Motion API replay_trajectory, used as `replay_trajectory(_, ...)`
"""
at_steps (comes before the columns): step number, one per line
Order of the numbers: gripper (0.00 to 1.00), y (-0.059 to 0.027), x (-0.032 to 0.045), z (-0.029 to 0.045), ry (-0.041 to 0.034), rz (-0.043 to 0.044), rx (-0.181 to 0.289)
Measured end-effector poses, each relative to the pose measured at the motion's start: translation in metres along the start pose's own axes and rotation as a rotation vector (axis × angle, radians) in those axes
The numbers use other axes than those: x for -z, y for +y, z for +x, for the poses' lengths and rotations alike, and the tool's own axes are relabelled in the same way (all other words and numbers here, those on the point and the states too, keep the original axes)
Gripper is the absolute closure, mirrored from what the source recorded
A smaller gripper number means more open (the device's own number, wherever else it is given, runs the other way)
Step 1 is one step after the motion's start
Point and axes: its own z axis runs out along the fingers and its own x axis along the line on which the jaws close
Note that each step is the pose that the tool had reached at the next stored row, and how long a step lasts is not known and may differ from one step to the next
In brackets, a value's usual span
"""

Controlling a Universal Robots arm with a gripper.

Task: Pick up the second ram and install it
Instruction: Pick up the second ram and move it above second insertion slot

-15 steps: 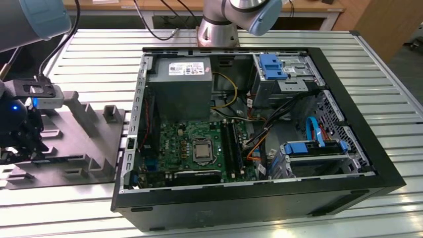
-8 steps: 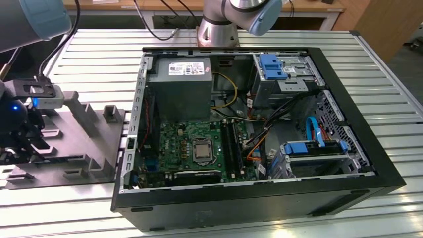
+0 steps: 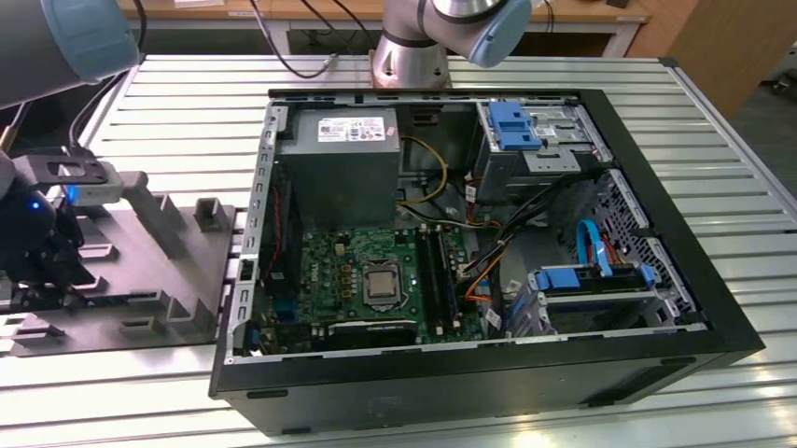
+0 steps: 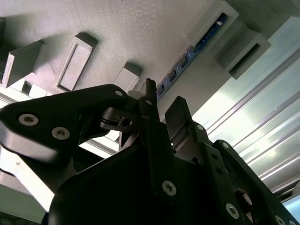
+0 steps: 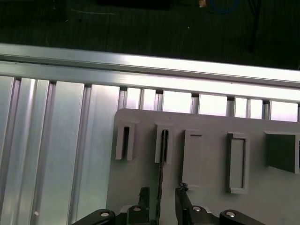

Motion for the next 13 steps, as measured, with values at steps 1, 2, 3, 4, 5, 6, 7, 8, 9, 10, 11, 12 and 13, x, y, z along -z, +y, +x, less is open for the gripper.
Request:
replay_trajectory(1,0.65,0.0,-0.0012,0.0,0.0005,-0.0002,0.007)
replay_trajectory(2,0.65,0.0,-0.0024,0.0,0.0008,-0.0003,0.015)
replay_trajectory(3,0.65,0.0001,-0.0037,0.0,0.0012,-0.0004,0.022)
replay_trajectory(4,0.65,0.0002,-0.0049,0.0,0.0015,-0.0005,0.027)
replay_trajectory(5,0.65,0.0002,-0.0062,0.0,0.0018,-0.0005,0.032)
replay_trajectory(6,0.65,0.0002,-0.007,0.0,0.0029,-0.001,0.035)
replay_trajectory(7,0.65,0.0002,-0.0077,0.0001,0.0049,-0.002,0.037)
replay_trajectory(8,0.65,0.0001,-0.0082,0.0001,0.0063,-0.0025,0.039)
replay_trajectory(9,0.65,0.0001,-0.0088,0.0001,0.0076,-0.0029,0.04)
replay_trajectory(10,0.65,0.0001,-0.0094,0.0001,0.0088,-0.0032,0.041)
replay_trajectory(11,0.65,0.0001,-0.01,0.0001,0.0105,-0.0038,0.042)
replay_trajectory(12,0.65,0.0001,-0.0104,0.0,0.0131,-0.0047,0.042)
replay_trajectory(13,0.65,0.0001,-0.0106,-0.0001,0.0156,-0.0051,0.042)
